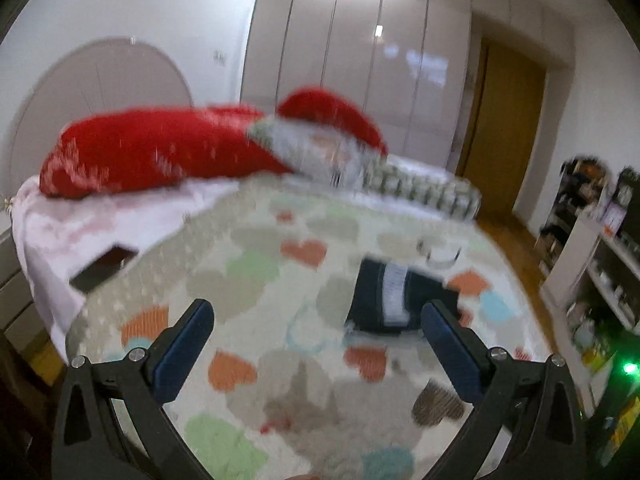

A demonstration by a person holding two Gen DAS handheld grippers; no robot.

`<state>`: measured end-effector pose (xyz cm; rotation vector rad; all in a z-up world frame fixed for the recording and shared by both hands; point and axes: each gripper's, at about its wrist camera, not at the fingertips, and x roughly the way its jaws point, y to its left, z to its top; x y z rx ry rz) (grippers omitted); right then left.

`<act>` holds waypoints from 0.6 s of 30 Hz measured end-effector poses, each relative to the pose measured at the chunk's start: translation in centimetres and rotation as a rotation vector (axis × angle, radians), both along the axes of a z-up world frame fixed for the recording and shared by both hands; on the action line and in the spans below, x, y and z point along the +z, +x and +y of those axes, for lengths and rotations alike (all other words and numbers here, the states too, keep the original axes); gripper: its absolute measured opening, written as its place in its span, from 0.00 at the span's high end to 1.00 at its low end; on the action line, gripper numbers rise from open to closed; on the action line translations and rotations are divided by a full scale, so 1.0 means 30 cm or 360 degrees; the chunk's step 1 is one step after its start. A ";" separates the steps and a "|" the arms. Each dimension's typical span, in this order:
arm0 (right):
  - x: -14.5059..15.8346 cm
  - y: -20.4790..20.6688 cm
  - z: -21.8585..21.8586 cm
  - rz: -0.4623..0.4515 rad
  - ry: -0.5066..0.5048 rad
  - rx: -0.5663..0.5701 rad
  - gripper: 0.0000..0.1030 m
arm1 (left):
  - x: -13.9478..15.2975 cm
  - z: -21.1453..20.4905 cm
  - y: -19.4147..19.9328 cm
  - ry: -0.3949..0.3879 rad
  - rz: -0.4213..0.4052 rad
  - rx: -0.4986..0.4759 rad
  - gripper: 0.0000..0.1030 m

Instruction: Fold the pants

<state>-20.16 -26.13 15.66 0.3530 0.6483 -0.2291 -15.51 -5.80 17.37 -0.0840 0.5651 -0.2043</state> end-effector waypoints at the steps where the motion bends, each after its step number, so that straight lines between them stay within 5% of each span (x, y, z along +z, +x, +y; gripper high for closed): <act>1: -0.004 0.000 0.000 0.0007 -0.0002 -0.0002 0.30 | -0.023 -0.004 0.015 0.0006 0.0063 -0.0004 0.00; 18: -0.050 0.012 0.012 0.0110 -0.0054 -0.0041 0.28 | -0.143 -0.067 0.023 0.0095 0.0257 -0.0106 0.00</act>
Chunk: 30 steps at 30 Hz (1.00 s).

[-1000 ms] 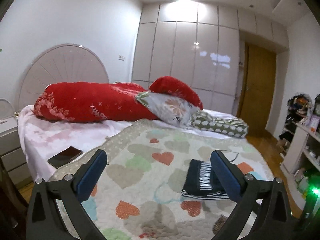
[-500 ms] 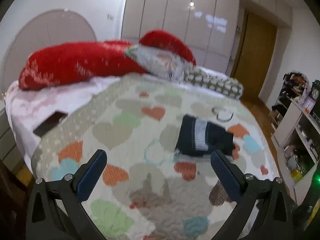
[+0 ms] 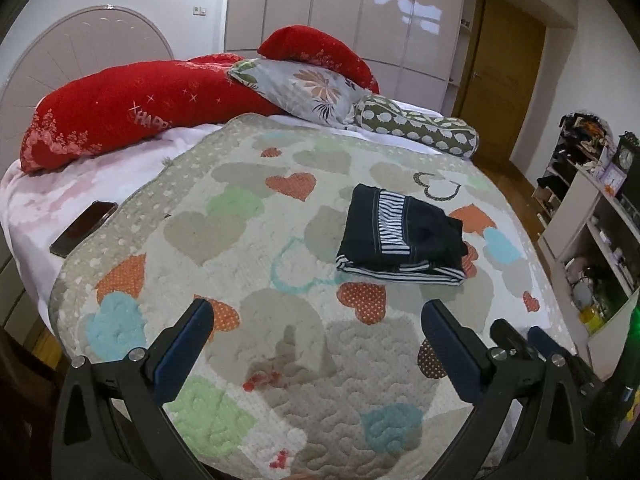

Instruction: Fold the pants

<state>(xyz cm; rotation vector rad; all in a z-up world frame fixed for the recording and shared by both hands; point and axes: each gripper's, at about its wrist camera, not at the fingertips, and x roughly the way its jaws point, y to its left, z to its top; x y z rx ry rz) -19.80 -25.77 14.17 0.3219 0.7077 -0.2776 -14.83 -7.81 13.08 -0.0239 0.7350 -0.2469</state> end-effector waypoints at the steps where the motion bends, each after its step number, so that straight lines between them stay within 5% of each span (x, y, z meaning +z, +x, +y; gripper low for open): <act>1: 0.000 -0.004 0.001 0.0003 -0.0017 -0.0005 0.28 | -0.002 -0.003 0.000 0.0011 0.0004 0.0002 0.00; 30: -0.052 -0.021 0.027 0.0101 -0.0098 -0.0018 0.25 | -0.082 -0.028 0.019 0.0044 0.0153 -0.0050 0.00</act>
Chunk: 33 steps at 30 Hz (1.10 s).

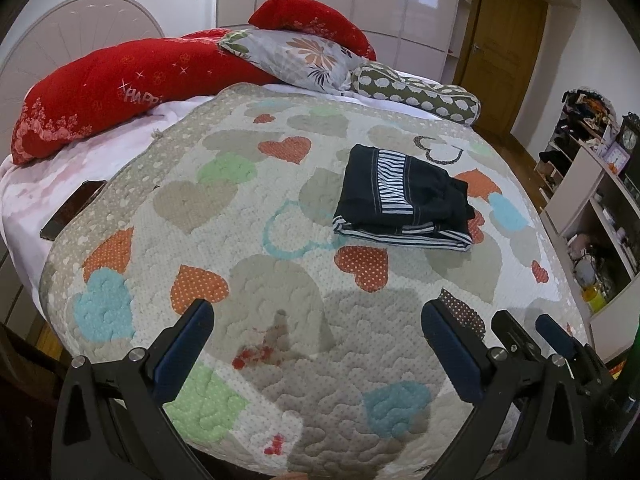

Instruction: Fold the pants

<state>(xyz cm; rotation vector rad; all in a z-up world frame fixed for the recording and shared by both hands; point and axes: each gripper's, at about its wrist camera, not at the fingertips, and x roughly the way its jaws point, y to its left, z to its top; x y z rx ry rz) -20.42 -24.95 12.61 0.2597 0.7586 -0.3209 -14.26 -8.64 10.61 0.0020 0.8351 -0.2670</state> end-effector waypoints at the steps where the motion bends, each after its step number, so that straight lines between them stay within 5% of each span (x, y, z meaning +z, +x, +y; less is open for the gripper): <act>1: 0.001 0.000 0.002 -0.0001 -0.0005 0.0003 0.25 | -0.002 0.000 0.000 0.0003 -0.0003 -0.0002 0.00; 33: -0.033 0.004 0.013 0.0038 -0.0029 0.0005 0.24 | -0.062 0.017 0.040 -0.0023 0.0112 -0.0040 0.00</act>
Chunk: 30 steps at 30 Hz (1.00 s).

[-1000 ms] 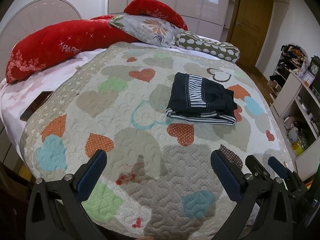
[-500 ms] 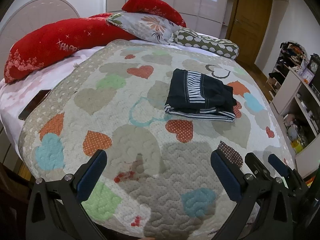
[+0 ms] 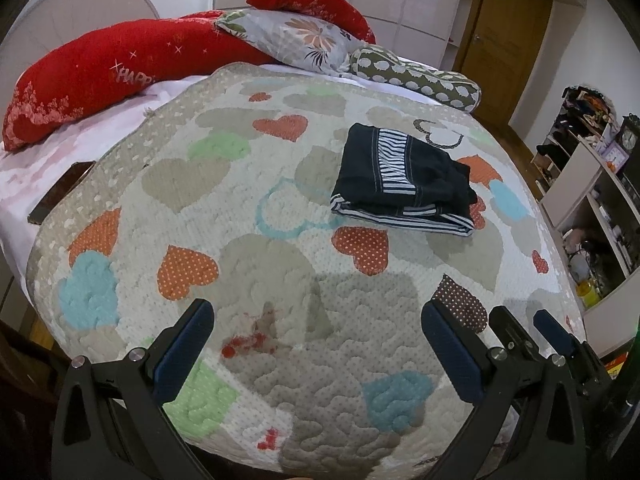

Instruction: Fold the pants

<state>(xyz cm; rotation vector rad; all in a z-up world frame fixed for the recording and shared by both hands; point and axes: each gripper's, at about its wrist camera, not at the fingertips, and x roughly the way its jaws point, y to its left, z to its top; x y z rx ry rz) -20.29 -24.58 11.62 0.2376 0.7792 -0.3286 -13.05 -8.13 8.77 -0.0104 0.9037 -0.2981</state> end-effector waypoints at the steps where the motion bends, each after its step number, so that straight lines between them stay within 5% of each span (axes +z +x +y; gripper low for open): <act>1: 0.000 0.000 0.001 0.0002 0.0000 0.0000 0.24 | -0.003 0.000 0.000 -0.0001 0.0004 -0.0001 0.00; 30: -0.014 0.006 0.027 0.0013 -0.0006 0.0021 0.23 | -0.030 0.005 0.006 0.0000 0.0048 0.0008 0.00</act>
